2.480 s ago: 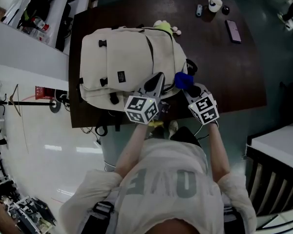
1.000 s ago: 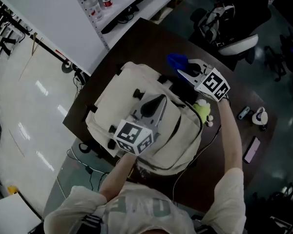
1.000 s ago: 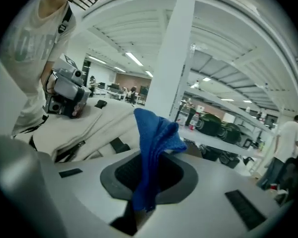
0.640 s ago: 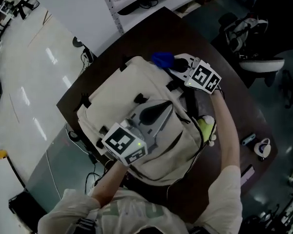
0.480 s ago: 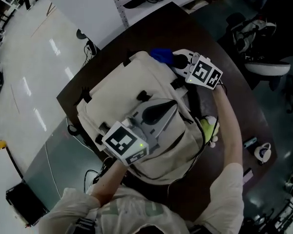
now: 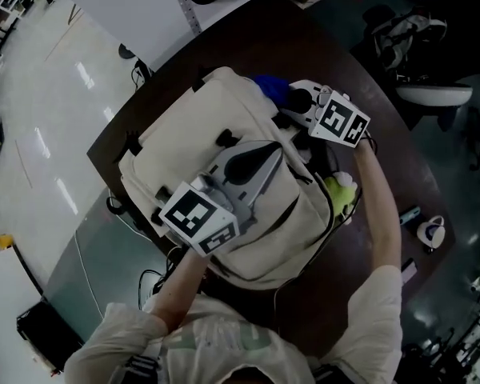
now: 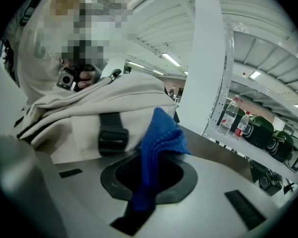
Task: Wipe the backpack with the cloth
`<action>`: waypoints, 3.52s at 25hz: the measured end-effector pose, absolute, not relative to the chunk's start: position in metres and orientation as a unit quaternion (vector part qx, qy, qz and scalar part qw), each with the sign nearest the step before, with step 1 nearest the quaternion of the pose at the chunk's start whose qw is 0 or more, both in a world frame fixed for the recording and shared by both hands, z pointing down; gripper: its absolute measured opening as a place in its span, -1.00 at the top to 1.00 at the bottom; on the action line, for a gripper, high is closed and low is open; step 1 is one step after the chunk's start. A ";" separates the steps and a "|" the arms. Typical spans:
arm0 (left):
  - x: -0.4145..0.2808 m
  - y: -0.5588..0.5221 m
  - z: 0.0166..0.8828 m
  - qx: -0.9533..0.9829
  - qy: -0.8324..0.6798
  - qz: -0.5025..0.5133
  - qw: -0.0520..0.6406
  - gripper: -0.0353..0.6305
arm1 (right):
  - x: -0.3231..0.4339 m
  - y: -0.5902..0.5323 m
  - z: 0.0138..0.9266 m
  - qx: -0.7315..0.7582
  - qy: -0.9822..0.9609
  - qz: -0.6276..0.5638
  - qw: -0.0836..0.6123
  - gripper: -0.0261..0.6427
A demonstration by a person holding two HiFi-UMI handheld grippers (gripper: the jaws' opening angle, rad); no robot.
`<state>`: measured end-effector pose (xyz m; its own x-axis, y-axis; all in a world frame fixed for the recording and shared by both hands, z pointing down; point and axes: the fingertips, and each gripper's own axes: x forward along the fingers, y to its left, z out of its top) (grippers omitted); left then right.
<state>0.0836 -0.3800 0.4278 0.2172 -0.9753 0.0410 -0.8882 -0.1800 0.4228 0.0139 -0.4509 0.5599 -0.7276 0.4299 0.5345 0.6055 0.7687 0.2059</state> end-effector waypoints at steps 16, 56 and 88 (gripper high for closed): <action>0.094 -0.380 0.432 0.748 -0.646 -0.059 0.139 0.88 | 0.112 -0.425 0.568 -0.243 -0.934 -0.129 0.229 0.78; 0.067 -0.331 0.366 0.782 -0.604 -0.103 0.115 0.88 | 0.195 -0.441 0.416 0.158 -0.982 -0.039 0.091 0.78; -0.203 -0.295 0.378 0.904 -0.399 -0.085 0.128 0.88 | -0.079 -0.303 0.346 0.515 -0.857 0.020 0.006 0.78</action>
